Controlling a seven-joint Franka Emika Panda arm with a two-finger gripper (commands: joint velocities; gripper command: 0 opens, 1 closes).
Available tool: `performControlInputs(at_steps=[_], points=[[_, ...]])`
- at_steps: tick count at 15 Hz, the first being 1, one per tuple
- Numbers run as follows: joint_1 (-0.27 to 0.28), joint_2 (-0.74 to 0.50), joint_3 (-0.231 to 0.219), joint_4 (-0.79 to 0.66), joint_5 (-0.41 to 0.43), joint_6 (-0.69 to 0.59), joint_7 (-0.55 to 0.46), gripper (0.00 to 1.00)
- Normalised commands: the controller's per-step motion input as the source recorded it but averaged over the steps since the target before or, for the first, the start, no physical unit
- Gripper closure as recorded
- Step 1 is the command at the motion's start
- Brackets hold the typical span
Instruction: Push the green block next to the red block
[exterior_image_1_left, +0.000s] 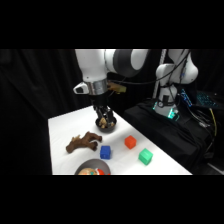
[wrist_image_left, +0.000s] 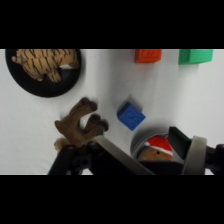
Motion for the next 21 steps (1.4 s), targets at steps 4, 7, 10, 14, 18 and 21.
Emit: performControlInputs(at_steps=[4,7,10,14,18,21], points=[[0.026,-0.01,0.036,0.01,-0.055,0.02,0.11,0.00],[0.124,-0.10,0.077,-0.08,-0.119,0.10,0.28,0.00],[0.168,-0.16,0.108,-0.19,-0.112,0.16,0.32,0.00],[0.197,-0.22,0.129,-0.34,-0.099,0.25,0.36,0.00],[0.174,-0.20,0.110,-0.37,-0.118,0.30,0.35,0.00],[0.149,-0.14,0.087,-0.32,-0.146,0.30,0.33,0.00]])
